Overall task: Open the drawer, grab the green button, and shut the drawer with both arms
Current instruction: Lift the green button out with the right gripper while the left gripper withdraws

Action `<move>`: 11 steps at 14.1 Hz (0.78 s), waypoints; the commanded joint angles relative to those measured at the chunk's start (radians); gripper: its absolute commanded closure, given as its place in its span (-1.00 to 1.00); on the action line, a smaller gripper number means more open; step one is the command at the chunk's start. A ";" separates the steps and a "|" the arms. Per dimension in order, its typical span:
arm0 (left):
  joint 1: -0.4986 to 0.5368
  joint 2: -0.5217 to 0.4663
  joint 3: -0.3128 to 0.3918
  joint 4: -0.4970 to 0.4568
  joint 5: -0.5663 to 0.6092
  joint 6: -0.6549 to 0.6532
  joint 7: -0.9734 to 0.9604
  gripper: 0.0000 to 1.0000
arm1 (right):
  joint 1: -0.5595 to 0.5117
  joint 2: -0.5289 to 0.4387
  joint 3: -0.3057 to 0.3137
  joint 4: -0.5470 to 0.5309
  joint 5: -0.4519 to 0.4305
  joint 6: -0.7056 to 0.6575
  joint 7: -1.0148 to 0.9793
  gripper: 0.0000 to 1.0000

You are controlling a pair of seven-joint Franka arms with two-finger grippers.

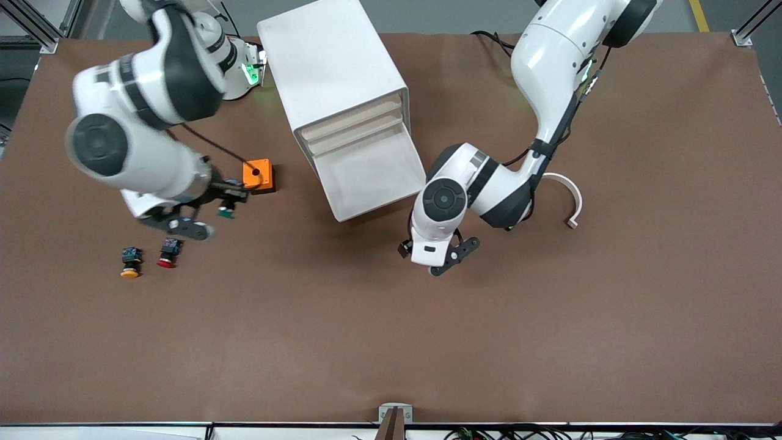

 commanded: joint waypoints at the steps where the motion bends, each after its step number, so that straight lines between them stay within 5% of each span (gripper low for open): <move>1: -0.025 -0.012 -0.012 -0.037 0.021 0.023 -0.015 -1.00 | -0.110 -0.016 0.024 -0.115 -0.059 0.105 -0.175 0.88; 5: -0.063 -0.010 -0.024 -0.070 0.018 0.023 -0.012 -1.00 | -0.209 -0.015 0.025 -0.336 -0.059 0.410 -0.327 0.98; 11: -0.120 -0.003 -0.025 -0.082 0.006 0.023 -0.012 -1.00 | -0.210 0.008 0.027 -0.595 -0.057 0.823 -0.329 1.00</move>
